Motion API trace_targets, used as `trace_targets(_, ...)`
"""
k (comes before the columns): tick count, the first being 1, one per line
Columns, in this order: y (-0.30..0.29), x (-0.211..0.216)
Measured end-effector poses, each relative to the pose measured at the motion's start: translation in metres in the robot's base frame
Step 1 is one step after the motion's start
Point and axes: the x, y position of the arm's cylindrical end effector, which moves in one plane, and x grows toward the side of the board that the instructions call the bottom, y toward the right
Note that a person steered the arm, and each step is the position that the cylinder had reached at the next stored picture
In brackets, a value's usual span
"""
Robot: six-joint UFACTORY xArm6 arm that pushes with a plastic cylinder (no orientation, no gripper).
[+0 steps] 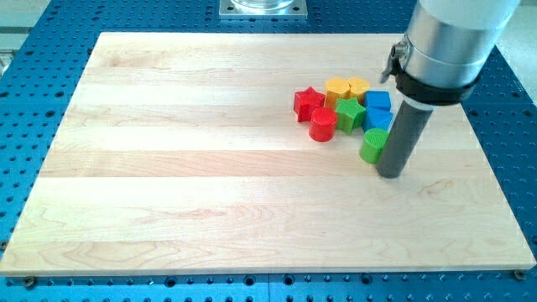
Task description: Push the green circle below the green star
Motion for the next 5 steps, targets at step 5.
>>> trace_targets(5, -0.035, -0.023)
